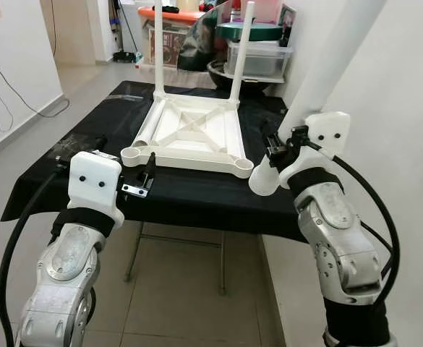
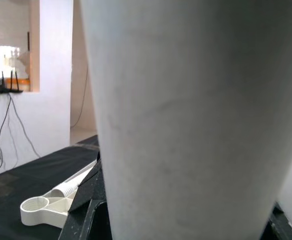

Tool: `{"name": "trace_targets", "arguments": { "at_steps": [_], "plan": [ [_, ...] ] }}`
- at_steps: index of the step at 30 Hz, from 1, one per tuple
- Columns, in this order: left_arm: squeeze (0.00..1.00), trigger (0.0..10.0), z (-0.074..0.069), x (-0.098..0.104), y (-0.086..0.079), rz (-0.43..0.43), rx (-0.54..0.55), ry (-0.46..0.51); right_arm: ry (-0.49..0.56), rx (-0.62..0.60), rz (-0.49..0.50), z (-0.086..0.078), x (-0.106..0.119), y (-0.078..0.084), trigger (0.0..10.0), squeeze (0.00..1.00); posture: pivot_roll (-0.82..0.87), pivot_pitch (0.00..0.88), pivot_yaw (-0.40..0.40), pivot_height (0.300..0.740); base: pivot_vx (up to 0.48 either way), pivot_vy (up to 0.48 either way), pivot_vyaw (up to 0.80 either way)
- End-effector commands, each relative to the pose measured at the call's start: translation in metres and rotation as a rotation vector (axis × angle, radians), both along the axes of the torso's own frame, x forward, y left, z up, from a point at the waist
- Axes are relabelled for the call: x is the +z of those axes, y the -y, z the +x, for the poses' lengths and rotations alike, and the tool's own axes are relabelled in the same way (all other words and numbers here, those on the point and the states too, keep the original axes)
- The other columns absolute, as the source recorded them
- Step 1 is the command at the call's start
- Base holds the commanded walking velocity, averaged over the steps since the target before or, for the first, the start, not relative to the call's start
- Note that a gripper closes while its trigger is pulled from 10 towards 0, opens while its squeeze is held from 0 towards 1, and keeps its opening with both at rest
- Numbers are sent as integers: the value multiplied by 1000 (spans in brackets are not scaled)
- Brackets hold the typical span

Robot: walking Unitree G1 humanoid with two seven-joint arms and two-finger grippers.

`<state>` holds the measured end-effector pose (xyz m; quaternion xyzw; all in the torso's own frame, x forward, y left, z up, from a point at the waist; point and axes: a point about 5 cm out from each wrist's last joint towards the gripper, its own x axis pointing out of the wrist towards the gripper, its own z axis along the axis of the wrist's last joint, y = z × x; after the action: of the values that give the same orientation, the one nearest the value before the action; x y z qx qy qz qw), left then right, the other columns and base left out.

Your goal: Building children table

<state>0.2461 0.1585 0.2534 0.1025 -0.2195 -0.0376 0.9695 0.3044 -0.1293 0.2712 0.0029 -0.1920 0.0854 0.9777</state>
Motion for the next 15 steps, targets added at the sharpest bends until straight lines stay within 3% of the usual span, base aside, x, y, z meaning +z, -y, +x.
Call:
{"name": "trace_targets", "arguments": {
  "at_steps": [1,15],
  "plan": [
    [0,10000,2,-1,1,-6,-11,-2,24,-4,19,2,5,4,10000,0,76,0,-115,740,289,0,0],
    [0,10000,4,-5,3,-11,-18,-18,10,13,23,3,0,5,10000,0,70,0,-109,740,287,0,0]
  ]
}}
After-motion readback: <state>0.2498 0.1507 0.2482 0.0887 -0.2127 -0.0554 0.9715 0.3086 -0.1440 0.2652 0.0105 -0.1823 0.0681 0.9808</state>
